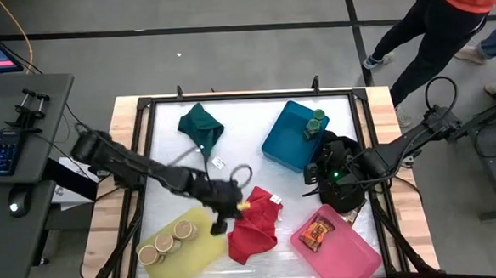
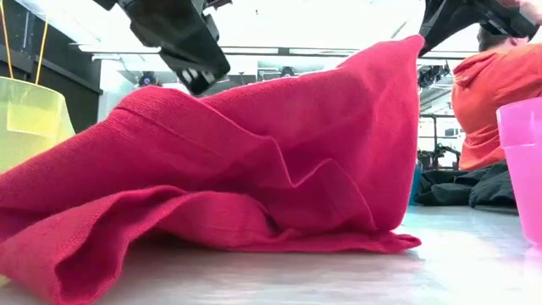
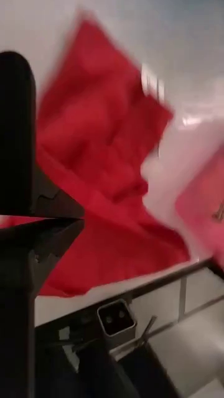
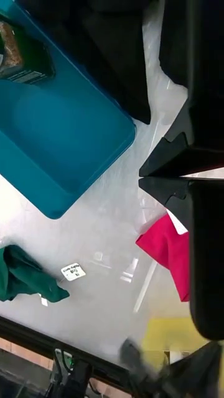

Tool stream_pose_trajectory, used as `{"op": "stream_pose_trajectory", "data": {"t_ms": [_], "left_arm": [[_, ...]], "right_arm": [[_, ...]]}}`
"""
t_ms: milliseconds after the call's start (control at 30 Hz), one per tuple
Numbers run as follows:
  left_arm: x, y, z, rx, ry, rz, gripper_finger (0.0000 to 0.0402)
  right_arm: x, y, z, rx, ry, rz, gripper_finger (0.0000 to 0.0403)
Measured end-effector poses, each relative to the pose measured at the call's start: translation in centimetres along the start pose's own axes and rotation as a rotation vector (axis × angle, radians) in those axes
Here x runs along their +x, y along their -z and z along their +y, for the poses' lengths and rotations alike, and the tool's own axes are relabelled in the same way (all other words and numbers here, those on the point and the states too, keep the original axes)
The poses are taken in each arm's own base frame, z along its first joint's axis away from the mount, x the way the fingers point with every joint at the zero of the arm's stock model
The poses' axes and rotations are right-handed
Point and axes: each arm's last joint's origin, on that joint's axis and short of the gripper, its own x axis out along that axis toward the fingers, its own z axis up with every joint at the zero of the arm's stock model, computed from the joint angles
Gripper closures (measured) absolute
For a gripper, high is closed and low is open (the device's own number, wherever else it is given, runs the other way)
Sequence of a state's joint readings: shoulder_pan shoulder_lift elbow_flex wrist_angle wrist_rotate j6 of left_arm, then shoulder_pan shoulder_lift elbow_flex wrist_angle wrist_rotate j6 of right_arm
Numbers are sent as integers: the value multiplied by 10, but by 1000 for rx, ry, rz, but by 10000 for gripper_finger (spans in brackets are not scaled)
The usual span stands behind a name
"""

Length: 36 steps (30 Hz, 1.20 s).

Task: Sort spices by type
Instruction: Move the red towel to the top left of the table

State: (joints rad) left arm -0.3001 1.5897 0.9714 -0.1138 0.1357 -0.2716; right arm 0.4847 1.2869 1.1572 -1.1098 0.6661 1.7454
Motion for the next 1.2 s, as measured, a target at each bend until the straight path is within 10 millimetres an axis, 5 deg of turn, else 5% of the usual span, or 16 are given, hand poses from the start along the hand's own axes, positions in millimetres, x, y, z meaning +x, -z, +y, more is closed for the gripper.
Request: {"op": "stream_pose_trajectory", "data": {"t_ms": [367,633,833,1200], "left_arm": [[71,15,17,-52,8,-65,401],[74,36,53,-36,-204,130,401],[40,40,95,-59,-422,314,401],[-70,37,197,-184,-840,420,401]], "right_arm": [[0,0,0,0,1,6,402],[0,0,0,0,2,14,402],[0,1,0,7,4,21,402],[9,-10,-8,82,135,106,402]]}}
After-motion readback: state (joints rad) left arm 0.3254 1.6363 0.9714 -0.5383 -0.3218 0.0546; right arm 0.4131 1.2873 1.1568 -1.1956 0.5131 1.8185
